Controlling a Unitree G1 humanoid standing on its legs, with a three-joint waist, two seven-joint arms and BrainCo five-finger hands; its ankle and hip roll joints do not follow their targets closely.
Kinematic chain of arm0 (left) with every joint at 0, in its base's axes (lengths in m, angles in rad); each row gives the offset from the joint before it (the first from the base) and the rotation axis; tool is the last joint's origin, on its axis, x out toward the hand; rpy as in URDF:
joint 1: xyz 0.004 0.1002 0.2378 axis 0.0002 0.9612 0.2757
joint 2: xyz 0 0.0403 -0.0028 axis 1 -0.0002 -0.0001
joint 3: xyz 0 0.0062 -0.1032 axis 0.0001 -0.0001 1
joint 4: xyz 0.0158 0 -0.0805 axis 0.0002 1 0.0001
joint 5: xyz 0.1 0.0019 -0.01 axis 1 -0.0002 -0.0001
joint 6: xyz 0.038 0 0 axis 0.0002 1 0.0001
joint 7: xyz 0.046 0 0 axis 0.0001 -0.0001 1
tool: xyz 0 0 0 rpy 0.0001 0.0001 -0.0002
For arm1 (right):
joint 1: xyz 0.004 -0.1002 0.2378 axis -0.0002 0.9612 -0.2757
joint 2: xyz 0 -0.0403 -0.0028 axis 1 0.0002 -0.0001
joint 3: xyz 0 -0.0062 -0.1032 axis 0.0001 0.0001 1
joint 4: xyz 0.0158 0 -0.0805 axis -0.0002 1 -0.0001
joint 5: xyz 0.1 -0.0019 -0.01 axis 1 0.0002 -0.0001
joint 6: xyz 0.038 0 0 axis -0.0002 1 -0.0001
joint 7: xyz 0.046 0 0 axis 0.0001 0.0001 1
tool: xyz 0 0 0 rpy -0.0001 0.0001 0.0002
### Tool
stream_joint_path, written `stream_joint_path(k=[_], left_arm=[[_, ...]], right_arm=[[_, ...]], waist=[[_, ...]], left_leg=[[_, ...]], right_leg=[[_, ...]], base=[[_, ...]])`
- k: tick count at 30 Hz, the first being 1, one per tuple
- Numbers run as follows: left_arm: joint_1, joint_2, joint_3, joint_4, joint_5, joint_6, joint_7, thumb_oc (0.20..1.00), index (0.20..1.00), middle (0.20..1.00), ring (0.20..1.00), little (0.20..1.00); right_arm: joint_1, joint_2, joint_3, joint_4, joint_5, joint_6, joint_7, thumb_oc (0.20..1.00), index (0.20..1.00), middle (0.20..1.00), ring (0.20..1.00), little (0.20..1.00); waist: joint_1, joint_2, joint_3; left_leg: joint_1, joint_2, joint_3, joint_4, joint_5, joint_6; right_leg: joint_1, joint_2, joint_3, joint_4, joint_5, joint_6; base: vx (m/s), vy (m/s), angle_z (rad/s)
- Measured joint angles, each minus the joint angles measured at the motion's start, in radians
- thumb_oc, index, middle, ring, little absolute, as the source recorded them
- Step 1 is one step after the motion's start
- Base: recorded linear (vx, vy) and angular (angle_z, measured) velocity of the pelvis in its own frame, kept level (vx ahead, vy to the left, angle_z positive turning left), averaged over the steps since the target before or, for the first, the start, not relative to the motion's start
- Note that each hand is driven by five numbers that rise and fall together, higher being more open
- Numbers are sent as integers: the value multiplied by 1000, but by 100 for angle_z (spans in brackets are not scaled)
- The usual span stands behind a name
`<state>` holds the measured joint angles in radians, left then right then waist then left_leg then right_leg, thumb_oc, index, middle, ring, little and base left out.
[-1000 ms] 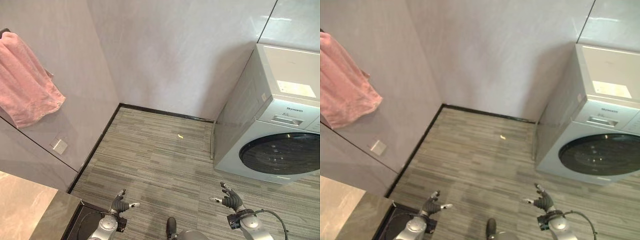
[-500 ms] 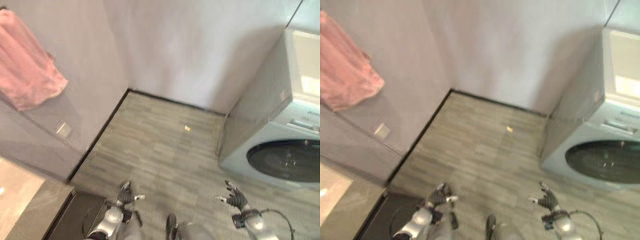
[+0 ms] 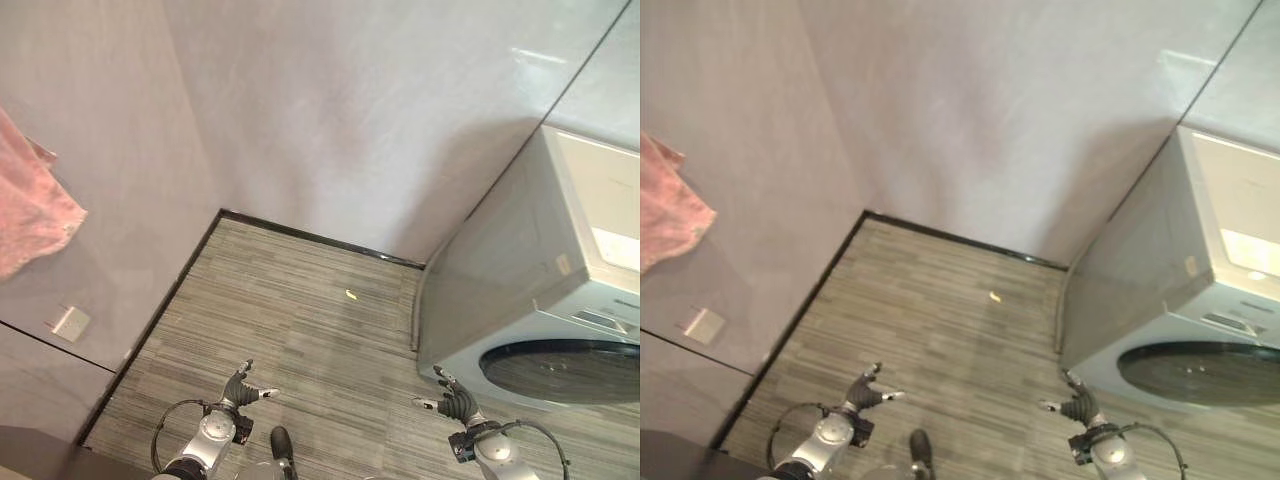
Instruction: Put brush and paste in cup on sink, flatten towel.
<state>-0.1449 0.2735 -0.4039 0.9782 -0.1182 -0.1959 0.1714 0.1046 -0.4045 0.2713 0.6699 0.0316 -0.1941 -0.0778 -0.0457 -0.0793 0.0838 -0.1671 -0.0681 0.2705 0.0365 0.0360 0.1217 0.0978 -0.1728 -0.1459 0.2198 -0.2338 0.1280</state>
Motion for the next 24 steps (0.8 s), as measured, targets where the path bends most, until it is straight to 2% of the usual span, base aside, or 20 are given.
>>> stream_joint_path(k=[2, 3, 5, 11, 13, 15, 16, 17, 18, 19, 20, 21, 22, 23, 24], left_arm=[[7, 13, -1, -1, 0, -3, 0, 1000, 1000, 1000, 1000, 1000], [12, 27, -2, -5, 0, -4, -1, 1000, 1000, 1000, 1000, 1000], [43, 38, -2, -11, 0, -5, -1, 1000, 1000, 1000, 1000, 1000], [116, 35, -7, -17, 0, -5, -23, 1000, 1000, 1000, 1000, 1000], [117, 35, -10, -17, 0, -5, -26, 1000, 1000, 1000, 1000, 1000], [116, 40, -10, -28, 0, -6, -29, 1000, 1000, 1000, 1000, 1000], [116, 40, -15, -42, 1, -6, -29, 1000, 1000, 1000, 1000, 1000], [94, 42, -19, -38, 3, -5, -30, 1000, 1000, 1000, 1000, 1000], [71, 42, -35, -37, 4, -6, -30, 1000, 1000, 1000, 1000, 1000], [62, 37, -40, -35, 9, -6, -31, 1000, 1000, 1000, 1000, 1000], [73, 31, -38, -28, 9, -8, -31, 1000, 1000, 1000, 1000, 1000], [79, 26, -33, -3, 9, -11, -29, 1000, 1000, 1000, 1000, 1000], [66, 19, -33, 39, 9, -11, -29, 1000, 1000, 1000, 1000, 1000], [56, 17, -34, 33, 9, -11, -27, 1000, 1000, 1000, 1000, 1000], [78, 34, -45, -12, 9, -18, -24, 1000, 1000, 1000, 1000, 1000]], right_arm=[[-2, 7, 0, -1, -8, 0, 4, 1000, 1000, 1000, 1000, 1000], [0, 11, 0, -1, -8, 0, 9, 1000, 1000, 1000, 1000, 1000], [5, 14, 0, 0, -9, 0, 14, 1000, 1000, 1000, 1000, 1000], [-1, 13, -3, 2, -10, 0, 15, 1000, 1000, 1000, 1000, 1000], [-2, 14, -1, 3, -10, 0, 15, 1000, 1000, 1000, 1000, 1000], [-5, 17, 24, 3, -10, 0, 17, 1000, 1000, 1000, 1000, 1000], [-7, 23, 27, 3, -9, 0, 18, 1000, 1000, 1000, 1000, 1000], [-7, 30, 27, -1, -8, -3, 17, 1000, 1000, 1000, 1000, 1000], [-12, 30, 34, -7, -8, -6, 18, 1000, 1000, 1000, 1000, 1000], [-15, 27, 42, -20, -8, -6, 19, 1000, 1000, 1000, 1000, 1000], [-15, 27, 65, -25, -8, -10, 20, 1000, 1000, 1000, 1000, 1000], [-14, 28, 90, -18, -8, -10, 25, 1000, 1000, 1000, 1000, 1000], [-10, 20, 106, -23, -8, -16, 26, 1000, 1000, 1000, 1000, 1000], [15, 27, 94, -21, -8, -16, 32, 1000, 1000, 1000, 1000, 1000], [59, 34, 106, -21, -9, -21, 38, 1000, 1000, 1000, 1000, 1000]], waist=[[20, -5, -3], [25, -18, -12], [35, -29, -32], [36, -25, -66], [36, -17, -71], [33, 2, -69], [32, 7, -67], [15, 27, -52], [11, 34, -35], [15, 45, -9], [6, 54, 4], [8, 50, 16], [-7, 47, 42], [-27, 22, 67], [-13, -34, 37]], left_leg=[[0, -7, -13, -5, -6, -7], [3, -13, -19, -9, -13, -17], [10, -15, -31, -16, -17, -25], [32, -28, -60, -40, -19, -23], [47, -29, -70, -49, -23, -17], [78, -34, -108, -45, -41, 9], [80, -36, -132, -38, -36, 19], [79, -30, -178, -31, -38, 29], [89, -23, -209, -37, -32, 37], [117, -23, -213, -48, -23, 26], [129, -31, -229, -45, -46, 14], [138, -34, -235, -36, -65, 4], [147, -36, -313, -5, -81, -11], [171, -48, -433, 13, -80, -53], [200, -57, -465, 34, -113, -73]], right_leg=[[-8, -35, 1, -11, 29, 40], [-9, -52, 6, -15, 61, 64], [-3, -51, 1, -9, 60, 68], [0, -52, -3, 42, 64, 70], [-42, -58, -1, 147, 68, 70], [-140, -73, 20, 382, 91, 58], [-163, -37, 58, 405, 72, 53], [-189, 44, 139, 414, 33, 20], [-236, 88, 150, 418, 3, -9], [-277, 82, 84, 373, -22, -35], [-345, 88, 55, 257, -5, -38], [-440, 95, 79, 137, 70, -21], [-443, 105, 190, -82, 172, 25], [-401, 115, 296, -87, 217, 42], [-337, 134, 317, -31, 261, -13]], base=[[68, 106, 17], [65, 105, 27], [77, 113, 20], [71, 107, 14], [67, 136, 15], [142, 170, 33], [139, 121, 66], [102, 40, 70], [120, -25, 71], [132, -64, 62], [236, -172, 60], [302, -293, 113], [259, -268, 199], [175, -291, 263], [126, -317, 220]])
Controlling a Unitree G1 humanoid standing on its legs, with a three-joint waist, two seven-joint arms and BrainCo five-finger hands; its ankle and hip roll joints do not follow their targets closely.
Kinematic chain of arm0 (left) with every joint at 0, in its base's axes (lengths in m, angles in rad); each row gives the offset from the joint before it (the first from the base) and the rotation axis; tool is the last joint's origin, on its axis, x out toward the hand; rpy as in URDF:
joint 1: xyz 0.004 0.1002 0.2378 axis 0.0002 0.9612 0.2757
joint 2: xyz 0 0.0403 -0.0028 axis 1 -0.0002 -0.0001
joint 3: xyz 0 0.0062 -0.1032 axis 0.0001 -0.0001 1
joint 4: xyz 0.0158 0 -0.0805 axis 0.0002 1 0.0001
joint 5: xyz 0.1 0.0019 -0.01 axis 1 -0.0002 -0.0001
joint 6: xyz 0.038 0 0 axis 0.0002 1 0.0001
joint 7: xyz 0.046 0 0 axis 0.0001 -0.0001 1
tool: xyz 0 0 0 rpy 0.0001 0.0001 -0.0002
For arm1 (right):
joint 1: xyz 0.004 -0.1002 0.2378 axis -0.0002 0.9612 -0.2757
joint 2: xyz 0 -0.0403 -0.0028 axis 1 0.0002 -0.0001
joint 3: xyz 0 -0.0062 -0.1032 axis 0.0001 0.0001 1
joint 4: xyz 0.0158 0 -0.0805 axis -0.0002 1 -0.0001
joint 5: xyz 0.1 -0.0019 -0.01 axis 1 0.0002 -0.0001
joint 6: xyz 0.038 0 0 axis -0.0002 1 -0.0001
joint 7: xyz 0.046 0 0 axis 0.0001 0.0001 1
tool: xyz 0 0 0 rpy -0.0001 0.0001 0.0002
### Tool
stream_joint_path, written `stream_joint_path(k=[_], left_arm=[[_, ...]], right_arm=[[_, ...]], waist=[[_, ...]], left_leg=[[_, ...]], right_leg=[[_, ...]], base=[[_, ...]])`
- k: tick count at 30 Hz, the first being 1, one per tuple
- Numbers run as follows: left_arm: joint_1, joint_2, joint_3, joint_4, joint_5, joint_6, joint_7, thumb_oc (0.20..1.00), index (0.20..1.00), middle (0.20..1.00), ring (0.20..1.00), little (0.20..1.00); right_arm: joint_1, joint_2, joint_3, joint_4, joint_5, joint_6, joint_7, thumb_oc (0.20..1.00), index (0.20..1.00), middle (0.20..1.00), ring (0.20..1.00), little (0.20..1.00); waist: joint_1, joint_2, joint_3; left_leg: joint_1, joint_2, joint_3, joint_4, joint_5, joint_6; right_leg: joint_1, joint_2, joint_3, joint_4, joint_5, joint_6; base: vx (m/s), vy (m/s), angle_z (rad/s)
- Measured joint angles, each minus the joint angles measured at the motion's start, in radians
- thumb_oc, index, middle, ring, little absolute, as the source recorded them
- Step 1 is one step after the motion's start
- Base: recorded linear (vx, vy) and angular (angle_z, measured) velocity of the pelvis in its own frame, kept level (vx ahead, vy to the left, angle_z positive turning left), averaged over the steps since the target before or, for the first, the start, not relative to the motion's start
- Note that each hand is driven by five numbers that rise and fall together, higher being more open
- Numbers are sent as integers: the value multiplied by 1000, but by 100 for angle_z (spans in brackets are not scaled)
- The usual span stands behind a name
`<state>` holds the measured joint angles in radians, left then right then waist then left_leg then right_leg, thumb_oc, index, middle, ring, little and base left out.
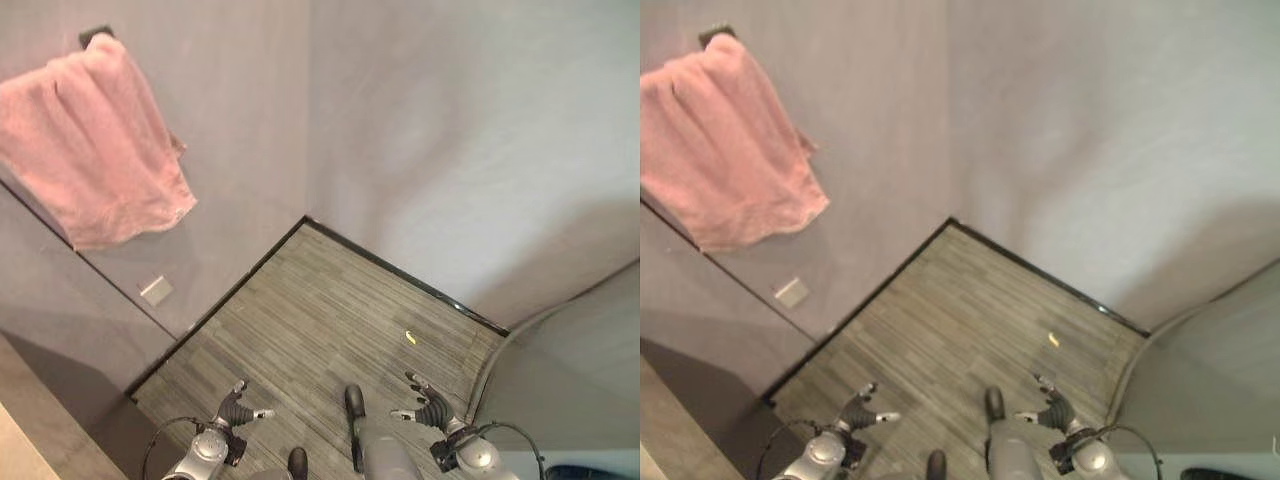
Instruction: Put brush and paste in cup on sink, flatten towel.
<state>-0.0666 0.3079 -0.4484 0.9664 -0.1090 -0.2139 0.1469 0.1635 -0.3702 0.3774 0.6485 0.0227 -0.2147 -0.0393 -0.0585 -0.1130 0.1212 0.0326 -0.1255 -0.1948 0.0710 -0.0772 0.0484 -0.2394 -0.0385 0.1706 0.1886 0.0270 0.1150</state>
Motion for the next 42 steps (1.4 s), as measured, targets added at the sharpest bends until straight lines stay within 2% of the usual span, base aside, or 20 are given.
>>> stream_joint_path(k=[1, 3, 4, 5, 8, 9, 11, 12, 13, 15, 17, 19, 21, 23, 26, 29, 32, 34, 37, 42], left_arm=[[3, -7, 0, 8, 0, 6, 3, 1000, 1000, 1000, 1000, 1000], [31, -36, 60, 8, -3, 2, 7, 1000, 1000, 1000, 1000, 1000], [35, -31, 80, 14, -8, 4, 10, 1000, 1000, 1000, 1000, 1000], [37, -32, 80, 14, -8, 5, 10, 1000, 1000, 1000, 1000, 1000], [18, -41, 70, 17, -8, 5, 11, 1000, 1000, 1000, 1000, 1000], [2, -42, 70, 16, -8, 5, 12, 1000, 1000, 1000, 1000, 1000], [-6, -42, 72, 16, -9, 5, 18, 1000, 1000, 1000, 1000, 1000], [-12, -41, 71, 16, -8, 7, 22, 1000, 1000, 1000, 1000, 1000], [-34, -44, 71, 15, -8, 9, 26, 1000, 1000, 1000, 1000, 1000], [-59, -49, 71, 13, -7, 9, 31, 1000, 1000, 1000, 1000, 1000], [-66, -51, 70, 14, -7, 16, 33, 1000, 1000, 1000, 1000, 1000], [-68, -54, 71, 15, -6, 19, 33, 1000, 1000, 1000, 1000, 1000], [-67, -53, 73, 21, -4, 20, 35, 1000, 1000, 1000, 1000, 1000], [-60, -57, 74, 38, -2, 23, 40, 1000, 1000, 1000, 1000, 1000], [-38, -58, 75, 51, -2, 22, 45, 1000, 1000, 1000, 1000, 1000], [-28, -54, 79, 50, -2, 21, 45, 1000, 1000, 1000, 1000, 1000], [-20, -46, 80, 50, -2, 21, 45, 1000, 1000, 1000, 1000, 1000], [-7, -43, 80, 42, -2, 21, 45, 1000, 1000, 1000, 1000, 1000], [-2, -40, 82, 38, -3, 18, 45, 1000, 1000, 1000, 1000, 1000], [30, -32, 125, 34, -3, 4, 44, 1000, 1000, 1000, 1000, 1000]], right_arm=[[-27, 0, -10, 16, 1, -6, -2, 1000, 1000, 1000, 1000, 1000], [-80, -22, -22, 23, 1, -8, 1, 1000, 1000, 1000, 1000, 1000], [-106, -47, -21, 7, 0, -8, 5, 1000, 1000, 1000, 1000, 1000], [-126, -58, -21, 3, 0, -8, 5, 1000, 1000, 1000, 1000, 1000], [-124, -82, -23, -15, 1, -8, 4, 1000, 1000, 1000, 1000, 1000], [-119, -83, -22, -12, 1, -8, 4, 1000, 1000, 1000, 1000, 1000], [-119, -79, -20, -12, 1, -8, 4, 1000, 1000, 1000, 1000, 1000], [-112, -80, -21, -16, 2, -8, 2, 1000, 1000, 1000, 1000, 1000], [-91, -81, -24, -23, 2, -8, -1, 1000, 1000, 1000, 1000, 1000], [-70, -79, -20, -24, 2, -6, -1, 1000, 1000, 1000, 1000, 1000], [-59, -71, -20, -24, 2, -6, -2, 1000, 1000, 1000, 1000, 1000], [-53, -70, -20, -26, 2, -5, -2, 1000, 1000, 1000, 1000, 1000], [-56, -71, -20, -26, 2, -4, -2, 1000, 1000, 1000, 1000, 1000], [-60, -72, -23, -29, 2, -3, -2, 1000, 1000, 1000, 1000, 1000], [-68, -62, -22, -35, 1, -2, -1, 1000, 1000, 1000, 1000, 1000], [-67, -61, -22, -36, 0, -2, 0, 1000, 1000, 1000, 1000, 1000], [-68, -57, -22, -31, -5, -2, 0, 1000, 1000, 1000, 1000, 1000], [-75, -52, -22, -13, -9, -2, -1, 1000, 1000, 1000, 1000, 1000], [-92, -49, -21, 21, -10, -2, -2, 1000, 1000, 1000, 1000, 1000], [-170, -42, -20, 87, -29, 0, -2, 1000, 1000, 1000, 1000, 1000]], waist=[[16, 1, -1], [45, 44, -20], [45, 42, -22], [50, 39, -21], [43, 6, -24], [40, -12, -30], [40, -15, -27], [32, -17, -27], [-8, -25, -23], [-19, -16, -19], [-35, -3, -8], [-44, 16, -4], [-41, 30, 2], [-41, 64, 9], [-36, 62, 8], [-36, 64, 7], [-32, 67, 5], [-25, 62, -8], [-7, 71, -14], [34, 81, -24]], left_leg=[[-9, 17, -14, 31, -27, -10], [-10, 111, -13, -8, -51, -37], [-6, 156, -6, -6, -32, -86], [-3, 177, 11, -2, -16, -104], [-24, 184, 12, 32, 24, -141], [-36, 182, 27, 29, 23, -147], [-43, 172, 47, 30, 23, -147], [-58, 171, 89, 45, 21, -147], [-94, 175, 192, 74, 22, -142], [-122, 207, 360, 78, 19, -137], [-123, 231, 469, 110, 10, -120], [-120, 232, 511, 120, 5, -113], [-99, 206, 476, 75, -2, -101], [-43, 194, 450, -28, 7, -74], [-12, 165, 468, -78, 23, -47], [-6, 154, 475, -91, 28, -33], [-1, 146, 479, -90, 25, -8], [1, 131, 477, -92, 23, -6], [-1, 127, 476, -92, 26, -8], [0, 112, 440, -90, 13, 11]], right_leg=[[14, 20, -8, 9, 17, -39], [32, 29, -198, -5, 0, -72], [87, 70, -238, -94, 12, -119], [112, 80, -258, -121, 19, -131], [181, 87, -314, -207, 28, -148], [193, 88, -338, -237, 32, -154], [203, 88, -360, -247, 32, -155], [209, 79, -389, -257, 31, -156], [213, 63, -435, -269, 28, -162], [201, 56, -474, -269, 19, -156], [201, 56, -497, -268, 18, -156], [187, 58, -508, -257, 15, -155], [170, 61, -500, -240, 17, -153], [163, 84, -491, -222, 19, -151], [131, 55, -469, -153, -3, -129], [118, 39, -462, -125, -5, -128], [76, 12, -451, -25, -43, -90], [64, 3, -441, -14, -54, -114], [68, 3, -441, -22, -46, -121], [86, -21, -456, -3, -58, -107]], base=[[151, -395, 117], [90, -322, 40], [49, -301, 52], [42, -306, 62], [38, -159, 56], [10, -62, 75], [-31, -21, 43], [-53, 2, 79], [-54, 15, 110], [-64, 28, 81], [-20, 80, 34], [28, 110, 21], [18, 61, -9], [23, 140, -21], [41, 167, -19], [13, 84, -5], [9, 122, 6], [4, 82, 1], [3, 82, 0], [8, 125, 22]])
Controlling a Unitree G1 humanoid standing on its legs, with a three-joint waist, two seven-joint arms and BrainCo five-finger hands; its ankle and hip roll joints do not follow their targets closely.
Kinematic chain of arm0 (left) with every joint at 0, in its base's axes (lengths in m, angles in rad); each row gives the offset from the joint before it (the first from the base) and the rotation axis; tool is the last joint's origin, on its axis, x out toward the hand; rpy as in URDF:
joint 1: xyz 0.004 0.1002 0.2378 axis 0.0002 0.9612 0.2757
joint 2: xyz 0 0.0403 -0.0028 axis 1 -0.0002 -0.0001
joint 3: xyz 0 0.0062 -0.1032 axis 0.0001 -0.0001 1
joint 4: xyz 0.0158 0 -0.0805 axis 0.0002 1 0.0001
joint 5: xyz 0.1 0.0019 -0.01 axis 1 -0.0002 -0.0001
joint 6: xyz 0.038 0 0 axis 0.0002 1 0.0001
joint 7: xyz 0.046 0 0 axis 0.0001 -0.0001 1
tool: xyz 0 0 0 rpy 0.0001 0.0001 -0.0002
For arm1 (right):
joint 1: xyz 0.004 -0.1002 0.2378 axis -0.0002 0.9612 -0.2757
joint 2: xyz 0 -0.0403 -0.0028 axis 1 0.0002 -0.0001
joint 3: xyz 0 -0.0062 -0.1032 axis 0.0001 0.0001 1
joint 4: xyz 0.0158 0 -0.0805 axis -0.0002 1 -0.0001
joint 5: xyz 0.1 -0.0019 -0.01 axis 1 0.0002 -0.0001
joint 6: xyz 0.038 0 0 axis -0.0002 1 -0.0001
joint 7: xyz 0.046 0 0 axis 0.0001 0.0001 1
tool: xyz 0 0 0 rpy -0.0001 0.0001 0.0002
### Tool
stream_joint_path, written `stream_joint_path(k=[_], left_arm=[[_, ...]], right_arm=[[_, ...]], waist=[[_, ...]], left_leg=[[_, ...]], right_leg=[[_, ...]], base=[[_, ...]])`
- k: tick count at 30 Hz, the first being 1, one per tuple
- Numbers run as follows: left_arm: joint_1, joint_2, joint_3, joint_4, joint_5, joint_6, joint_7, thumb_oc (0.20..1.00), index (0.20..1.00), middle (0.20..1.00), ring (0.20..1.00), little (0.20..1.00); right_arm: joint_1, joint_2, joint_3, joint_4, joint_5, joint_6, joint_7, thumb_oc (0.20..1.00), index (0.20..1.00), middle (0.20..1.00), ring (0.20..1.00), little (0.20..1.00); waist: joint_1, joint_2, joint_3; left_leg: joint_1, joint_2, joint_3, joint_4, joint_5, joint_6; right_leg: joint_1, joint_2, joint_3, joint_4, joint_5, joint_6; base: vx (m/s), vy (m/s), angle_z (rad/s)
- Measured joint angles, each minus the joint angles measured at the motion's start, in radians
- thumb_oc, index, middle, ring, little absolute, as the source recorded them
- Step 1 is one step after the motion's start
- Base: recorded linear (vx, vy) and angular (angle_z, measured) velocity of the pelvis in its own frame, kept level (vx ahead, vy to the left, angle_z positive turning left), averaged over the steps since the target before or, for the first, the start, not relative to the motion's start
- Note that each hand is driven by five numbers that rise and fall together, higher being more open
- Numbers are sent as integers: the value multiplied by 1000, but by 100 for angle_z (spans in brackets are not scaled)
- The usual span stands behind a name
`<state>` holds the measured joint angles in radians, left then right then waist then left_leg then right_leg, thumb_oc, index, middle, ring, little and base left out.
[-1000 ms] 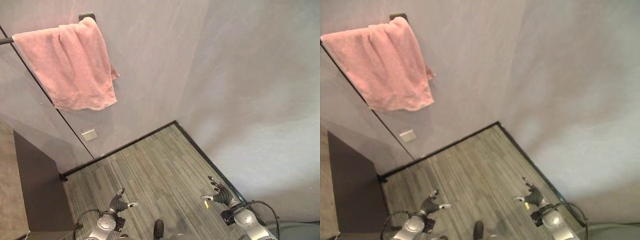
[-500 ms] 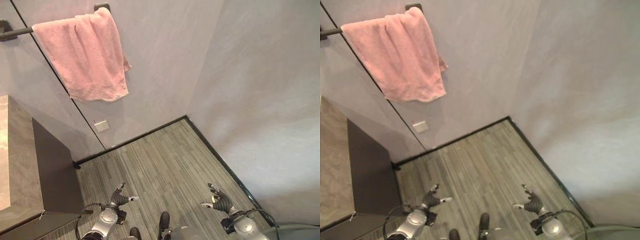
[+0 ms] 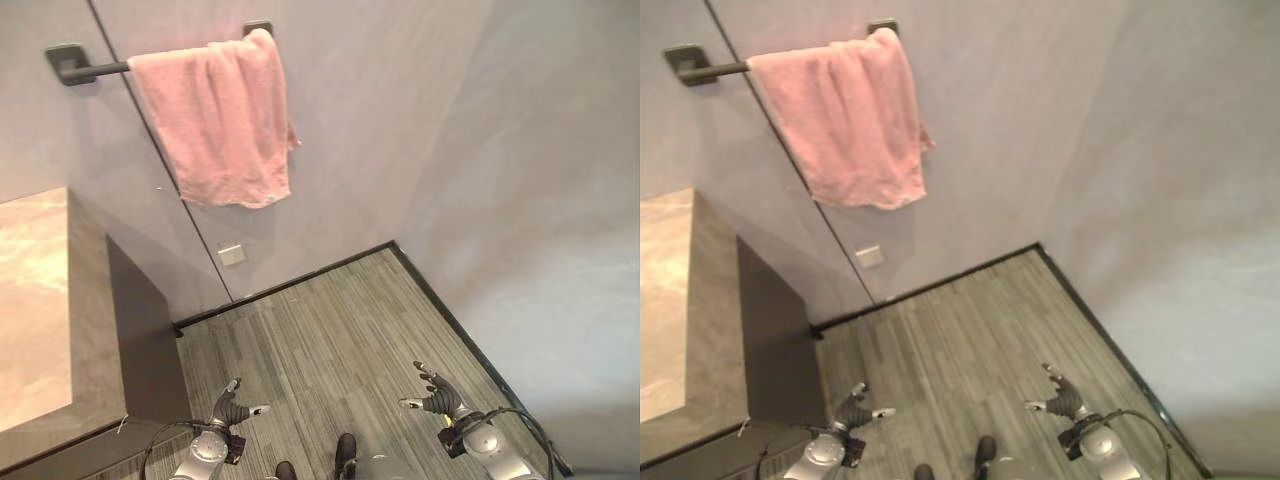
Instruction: Put brush and paste in cup on sink, flatten towel.
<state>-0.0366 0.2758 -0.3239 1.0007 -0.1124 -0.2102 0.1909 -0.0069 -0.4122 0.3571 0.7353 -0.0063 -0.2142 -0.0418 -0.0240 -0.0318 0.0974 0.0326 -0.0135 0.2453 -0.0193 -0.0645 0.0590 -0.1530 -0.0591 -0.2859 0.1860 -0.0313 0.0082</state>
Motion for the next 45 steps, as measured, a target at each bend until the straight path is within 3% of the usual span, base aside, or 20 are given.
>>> stream_joint_path(k=[3, 7, 10, 11, 14, 17, 20, 21, 23, 25, 27, 28, 29, 32, 34, 37, 38, 39, 41, 45], left_arm=[[3, 16, -1, 6, -5, 1, -1, 1000, 1000, 1000, 1000, 1000], [-3, 110, -3, -63, -6, 0, -3, 1000, 1000, 1000, 1000, 1000], [1, 101, 9, -59, -6, 0, -4, 1000, 1000, 1000, 1000, 1000], [4, 102, 6, -58, -6, 0, -5, 1000, 1000, 1000, 1000, 1000], [0, 86, 4, -58, -6, 0, -12, 1000, 1000, 1000, 1000, 1000], [-6, 77, 3, -57, -5, 0, -14, 1000, 1000, 1000, 1000, 1000], [-6, 74, -5, -55, -5, 0, -20, 1000, 1000, 1000, 1000, 1000], [-6, 73, -5, -55, -5, 0, -19, 1000, 1000, 1000, 1000, 1000], [-26, 70, -8, -38, -5, 0, -20, 1000, 1000, 1000, 1000, 1000], [-52, 68, -2, -10, -6, -1, -18, 1000, 1000, 1000, 1000, 1000], [-54, 70, 5, 11, -5, 0, -18, 1000, 1000, 1000, 1000, 1000], [-42, 68, 7, 6, -5, -2, -17, 1000, 1000, 1000, 1000, 1000], [-31, 76, 0, 3, -5, -5, -17, 1000, 1000, 1000, 1000, 1000], [5, 61, -3, 8, -5, -2, -19, 1000, 1000, 1000, 1000, 1000], [-3, 60, -4, 8, -6, -2, -19, 1000, 1000, 1000, 1000, 1000], [-15, 51, -3, 5, -6, -2, -19, 1000, 1000, 1000, 1000, 1000], [-13, 50, -3, 1, -6, -3, -19, 1000, 1000, 1000, 1000, 1000], [10, 32, -3, 1, -6, -2, -19, 1000, 1000, 1000, 1000, 1000], [4, -3, 0, 52, -100, 28, -24, 1000, 1000, 1000, 1000, 1000], [14, -47, -2, 83, -124, 44, -41, 1000, 1000, 1000, 1000, 1000]], right_arm=[[-6, 0, 4, 2, 0, 0, 0, 1000, 1000, 1000, 1000, 1000], [-40, 4, 21, 1, 0, -1, 1, 1000, 1000, 1000, 1000, 1000], [-43, 10, 21, 35, -8, -1, 1, 1000, 1000, 1000, 1000, 1000], [-45, 20, 21, 38, -8, -1, 1, 1000, 1000, 1000, 1000, 1000], [-51, 22, 23, 43, -7, -2, 2, 1000, 1000, 1000, 1000, 1000], [-39, 22, 25, 50, -7, -2, 3, 1000, 1000, 1000, 1000, 1000], [-38, 20, 26, 56, -6, -5, 4, 1000, 1000, 1000, 1000, 1000], [-34, 20, 27, 56, -6, -6, 5, 1000, 1000, 1000, 1000, 1000], [-33, 16, 28, 57, -6, -6, 8, 1000, 1000, 1000, 1000, 1000], [-43, 12, 47, 53, -6, -7, 9, 1000, 1000, 1000, 1000, 1000], [-21, 16, 57, 37, -6, -6, 14, 1000, 1000, 1000, 1000, 1000], [4, 19, 58, 38, -6, -6, 22, 1000, 1000, 1000, 1000, 1000], [28, 25, 56, 38, -7, -6, 24, 1000, 1000, 1000, 1000, 1000], [-10, 4, 46, 31, -7, -5, 28, 1000, 1000, 1000, 1000, 1000], [-14, 1, 44, 20, -7, -5, 28, 1000, 1000, 1000, 1000, 1000], [-9, 2, 45, 19, -7, -5, 31, 1000, 1000, 1000, 1000, 1000], [4, 2, 46, 18, -7, -6, 35, 1000, 1000, 1000, 1000, 1000], [41, 1, 44, 22, -7, -5, 46, 1000, 1000, 1000, 1000, 1000], [41, 49, 16, 77, 55, 21, 24, 1000, 1000, 1000, 1000, 1000], [67, 65, 17, 89, 71, 37, 24, 1000, 1000, 1000, 1000, 1000]], waist=[[8, -5, 3], [16, -66, 60], [18, -62, 69], [18, -68, 66], [8, -45, 74], [2, -41, 73], [-2, -43, 72], [-6, -44, 71], [-22, -36, 80], [-37, -44, 96], [-54, -68, 112], [-47, -82, 98], [-44, -116, 73], [-23, -91, 55], [-21, -98, 50], [-22, -95, 49], [-21, -90, 32], [-21, -54, 16], [-49, -31, -2], [-59, -7, -6]], left_leg=[[-8, -16, -43, 14, -5, 10], [-80, -30, -67, 90, -8, 33], [-85, -24, -84, 101, -11, 45], [-87, -24, -91, 99, -7, 40], [-69, -25, -106, 80, -2, 33], [-67, -26, -138, 72, -4, 32], [-52, -25, -164, 67, -1, 44], [-52, -27, -172, 71, -3, 46], [-52, -26, -202, 88, -14, 59], [-51, -27, -218, 124, -45, 53], [-35, -29, -241, 159, -70, 11], [-16, -29, -253, 154, -80, -12], [-13, -45, -269, 167, -105, -46], [-31, 1, -259, 178, -122, -47], [-2, 26, -261, 144, -106, -72], [21, 39, -258, 112, -96, -88], [20, 39, -257, 99, -92, -92], [55, 46, -263, 34, -66, -93], [60, 84, -196, -13, -52, -92], [92, 103, -168, -33, -40, -109]], right_leg=[[-8, -30, -23, 49, -18, 23], [-68, -70, 2, 125, -23, 41], [-41, -110, 10, 137, -32, 70], [5, -133, 40, 85, -18, 112], [12, -115, 116, 113, -14, 116], [8, -110, 161, 147, -25, 121], [-77, -112, 222, 291, -58, 115], [-90, -114, 224, 282, -75, 108], [-131, -114, 230, 153, -41, 120], [-185, -90, 321, 34, 34, 141], [-188, -94, 350, 6, 58, 157], [-187, -93, 326, 64, 50, 149], [-158, -88, 313, 51, 72, 117], [-120, -5, 297, -56, 145, 76], [-85, 15, 279, -114, 180, 50], [-53, 19, 275, -154, 200, 40], [-52, 17, 274, -173, 201, 48], [-4, 13, 249, -245, 222, 60], [-1, 5, 172, -270, 213, 55], [12, 19, 143, -272, 223, 26]], base=[[-43, 91, 41], [-16, 52, 29], [59, 41, 17], [67, 40, 9], [56, 35, 11], [73, 29, 26], [48, 2, 17], [63, -27, 33], [103, -57, 41], [52, -93, 30], [17, -113, 62], [44, -106, 72], [43, -102, 31], [19, -158, -21], [12, -104, -10], [14, -102, 1], [12, -86, 3], [31, -40, 16], [41, 9, 13], [8, 5, -3]])
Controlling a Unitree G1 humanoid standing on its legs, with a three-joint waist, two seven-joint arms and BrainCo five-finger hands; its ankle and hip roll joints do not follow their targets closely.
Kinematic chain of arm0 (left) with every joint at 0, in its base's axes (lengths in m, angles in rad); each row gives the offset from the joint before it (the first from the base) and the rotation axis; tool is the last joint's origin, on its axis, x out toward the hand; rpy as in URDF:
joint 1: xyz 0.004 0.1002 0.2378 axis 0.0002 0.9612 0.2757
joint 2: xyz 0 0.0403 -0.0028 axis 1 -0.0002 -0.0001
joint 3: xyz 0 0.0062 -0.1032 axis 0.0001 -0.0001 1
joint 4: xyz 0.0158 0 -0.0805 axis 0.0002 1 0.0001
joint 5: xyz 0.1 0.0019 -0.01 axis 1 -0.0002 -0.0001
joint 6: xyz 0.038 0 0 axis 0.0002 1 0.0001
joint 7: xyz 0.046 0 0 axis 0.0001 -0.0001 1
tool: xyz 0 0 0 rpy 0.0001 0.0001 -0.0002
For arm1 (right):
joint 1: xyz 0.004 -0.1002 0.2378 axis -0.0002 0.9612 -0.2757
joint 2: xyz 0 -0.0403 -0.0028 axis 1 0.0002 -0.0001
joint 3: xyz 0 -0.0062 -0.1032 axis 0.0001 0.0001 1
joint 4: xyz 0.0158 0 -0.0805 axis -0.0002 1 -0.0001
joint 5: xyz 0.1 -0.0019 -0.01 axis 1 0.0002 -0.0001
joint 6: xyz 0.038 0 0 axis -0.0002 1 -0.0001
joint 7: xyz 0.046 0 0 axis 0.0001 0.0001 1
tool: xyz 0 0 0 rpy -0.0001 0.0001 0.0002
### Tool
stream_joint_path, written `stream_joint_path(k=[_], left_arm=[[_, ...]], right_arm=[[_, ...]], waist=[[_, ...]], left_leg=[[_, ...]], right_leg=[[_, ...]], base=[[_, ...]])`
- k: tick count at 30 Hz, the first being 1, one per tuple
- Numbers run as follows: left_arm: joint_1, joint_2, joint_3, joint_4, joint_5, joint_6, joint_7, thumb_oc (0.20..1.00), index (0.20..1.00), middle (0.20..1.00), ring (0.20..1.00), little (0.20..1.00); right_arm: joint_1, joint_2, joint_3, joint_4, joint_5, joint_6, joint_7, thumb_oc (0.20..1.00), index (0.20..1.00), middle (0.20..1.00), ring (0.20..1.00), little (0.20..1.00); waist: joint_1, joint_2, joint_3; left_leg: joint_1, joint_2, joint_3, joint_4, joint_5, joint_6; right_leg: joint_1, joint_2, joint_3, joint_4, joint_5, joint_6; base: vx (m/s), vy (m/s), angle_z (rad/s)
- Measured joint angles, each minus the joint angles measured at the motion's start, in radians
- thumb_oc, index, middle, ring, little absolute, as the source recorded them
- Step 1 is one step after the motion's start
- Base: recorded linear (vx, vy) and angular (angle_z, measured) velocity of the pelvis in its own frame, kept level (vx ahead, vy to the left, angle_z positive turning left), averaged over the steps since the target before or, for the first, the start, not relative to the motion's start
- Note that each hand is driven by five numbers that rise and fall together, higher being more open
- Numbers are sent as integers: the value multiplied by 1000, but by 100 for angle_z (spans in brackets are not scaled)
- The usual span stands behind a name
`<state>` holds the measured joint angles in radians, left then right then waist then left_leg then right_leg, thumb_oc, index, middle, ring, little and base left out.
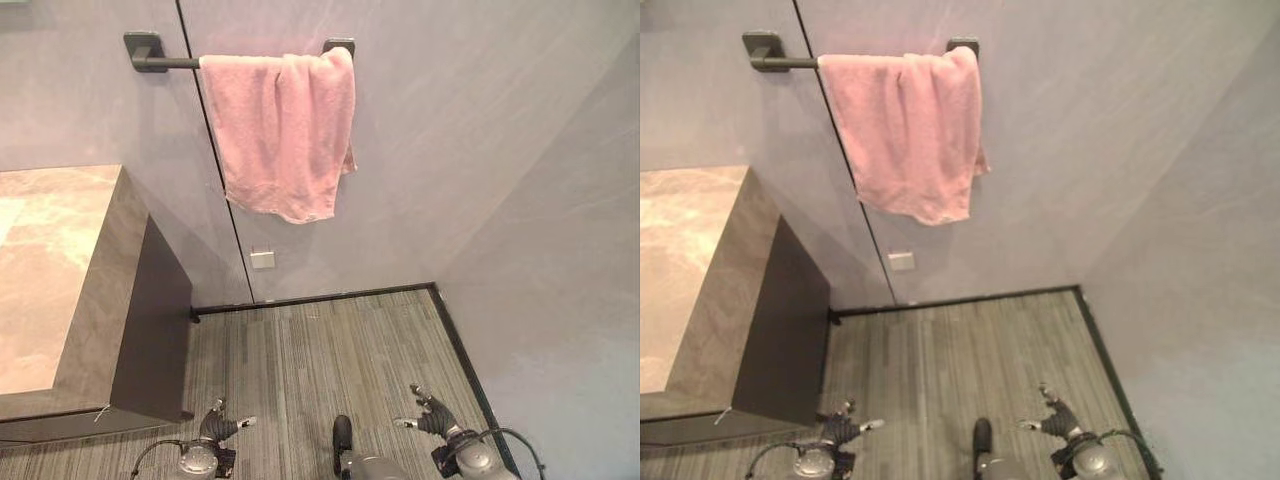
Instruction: Put brush and paste in cup on sink, flatten towel.
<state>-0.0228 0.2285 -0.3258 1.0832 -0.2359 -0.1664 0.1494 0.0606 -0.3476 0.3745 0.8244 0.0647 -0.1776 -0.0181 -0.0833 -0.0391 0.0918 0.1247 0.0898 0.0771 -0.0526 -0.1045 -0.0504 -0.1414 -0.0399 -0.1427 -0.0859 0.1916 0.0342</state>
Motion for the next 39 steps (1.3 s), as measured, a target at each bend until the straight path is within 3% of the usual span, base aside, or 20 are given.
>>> stream_joint_path(k=[3, 7, 11, 19, 21, 22, 23, 24, 25, 27, 28, 31, 33, 34, 38, 39], left_arm=[[-21, -25, 12, 27, 0, -1, -1, 1000, 1000, 1000, 1000, 1000], [-46, -31, 32, 36, 0, -2, -1, 1000, 1000, 1000, 1000, 1000], [-20, -29, 30, 44, 1, -1, 0, 1000, 1000, 1000, 1000, 1000], [-17, -36, 37, 45, 1, -1, 0, 1000, 1000, 1000, 1000, 1000], [-14, -35, 37, 43, 1, -1, 1, 1000, 1000, 1000, 1000, 1000], [-13, -35, 36, 42, 1, -1, 1, 1000, 1000, 1000, 1000, 1000], [-13, -27, 36, 42, 1, 0, 1, 1000, 1000, 1000, 1000, 1000], [-15, -28, 34, 42, 1, 1, 0, 1000, 1000, 1000, 1000, 1000], [-28, -26, 32, 39, 0, 0, 0, 1000, 1000, 1000, 1000, 1000], [-44, -20, 34, 39, 0, 0, 0, 1000, 1000, 1000, 1000, 1000], [-45, -19, 35, 40, 0, 0, 0, 1000, 1000, 1000, 1000, 1000], [-62, -20, 34, 30, 0, -1, -1, 1000, 1000, 1000, 1000, 1000], [-61, -18, 33, 13, 0, -1, -1, 1000, 1000, 1000, 1000, 1000], [-59, -16, 31, 13, 0, -2, -1, 1000, 1000, 1000, 1000, 1000], [-76, 8, 35, 17, -1, -3, -1, 1000, 1000, 1000, 1000, 1000], [-71, 8, 40, 18, -2, -3, -1, 1000, 1000, 1000, 1000, 1000]], right_arm=[[-17, 0, 0, 33, -1, 1, -2, 1000, 1000, 1000, 1000, 1000], [-37, -3, 0, 43, -1, 1, -4, 1000, 1000, 1000, 1000, 1000], [-33, 7, 2, 68, -1, 1, 0, 1000, 1000, 1000, 1000, 1000], [-43, -8, 3, 84, -2, 2, -1, 1000, 1000, 1000, 1000, 1000], [-42, -10, 2, 85, -4, 3, -1, 1000, 1000, 1000, 1000, 1000], [-42, -14, 2, 85, -10, 3, 0, 1000, 1000, 1000, 1000, 1000], [-29, -22, 1, 86, -23, 4, -1, 1000, 1000, 1000, 1000, 1000], [-27, -34, 0, 86, -25, 5, -1, 1000, 1000, 1000, 1000, 1000], [-35, -49, -3, 92, -30, 6, -2, 1000, 1000, 1000, 1000, 1000], [-57, -59, -12, 106, -40, 12, -3, 1000, 1000, 1000, 1000, 1000], [-56, -66, -15, 105, -40, 13, -4, 1000, 1000, 1000, 1000, 1000], [-50, -81, -20, 104, -40, 17, -5, 1000, 1000, 1000, 1000, 1000], [-33, -95, -20, 89, -41, 19, -3, 1000, 1000, 1000, 1000, 1000], [-27, -95, -19, 91, -41, 19, -4, 1000, 1000, 1000, 1000, 1000], [-31, -93, -18, 86, -47, 19, -3, 1000, 1000, 1000, 1000, 1000], [-31, -93, -18, 85, -49, 19, -3, 1000, 1000, 1000, 1000, 1000]], waist=[[-7, 13, -4], [-11, 33, -24], [-7, 32, -53], [11, 44, -54], [13, 61, -46], [13, 68, -43], [12, 49, -50], [12, 56, -46], [13, 57, -24], [15, 27, 8], [11, 13, 16], [5, 15, 17], [-2, 35, 15], [-4, 44, 14], [-9, 20, 33], [-4, 18, 38]], left_leg=[[-7, -3, 48, 60, -1, -7], [1, 3, 49, 26, -12, -3], [0, 14, 52, 12, -7, 0], [-3, 22, 41, 13, 1, -9], [-9, 43, 43, 11, 3, -7], [-18, 57, 41, 14, 2, -8], [-21, 64, 28, 17, 2, -15], [-22, 75, 21, 25, 7, -18], [-42, 81, 22, 76, 23, -37], [-96, 66, 16, 185, 29, -44], [-95, 62, 16, 167, 30, -47], [-124, 56, 17, 139, 38, -46], [-132, 61, 16, 118, 82, -23], [-137, 71, 23, 135, 82, -33], [-166, 68, 15, 166, 74, -46], [-180, 68, 13, 198, 65, -70]], right_leg=[[28, -6, 2, 0, -8, -16], [25, 0, -7, 0, -15, -8], [23, 2, -13, 1, -13, -5], [29, 6, -34, -7, -15, -13], [-2, 13, -45, 58, -38, -8], [-52, 12, -50, 168, -92, -10], [-104, 5, -42, 289, -190, -29], [-100, 16, -47, 278, -196, -38], [-84, 25, -44, 253, -193, -45], [-36, 14, -20, 187, -162, -69], [-7, 12, -18, 150, -157, -70], [7, 15, -18, 132, -157, -70], [25, 40, -18, 122, -157, -69], [28, 53, -19, 120, -158, -68], [6, 52, -10, 137, -156, -61], [-10, 58, -13, 176, -175, -65]], base=[[32, 7, 2], [22, 2, 11], [11, -10, 6], [7, -27, 7], [5, -83, 7], [16, -79, 22], [23, -110, 26], [14, -92, 19], [29, -86, 3], [40, -39, -10], [46, -30, -12], [47, -52, -7], [5, -71, -10], [-8, -65, -8], [-12, -96, -9], [-59, -83, 2]])
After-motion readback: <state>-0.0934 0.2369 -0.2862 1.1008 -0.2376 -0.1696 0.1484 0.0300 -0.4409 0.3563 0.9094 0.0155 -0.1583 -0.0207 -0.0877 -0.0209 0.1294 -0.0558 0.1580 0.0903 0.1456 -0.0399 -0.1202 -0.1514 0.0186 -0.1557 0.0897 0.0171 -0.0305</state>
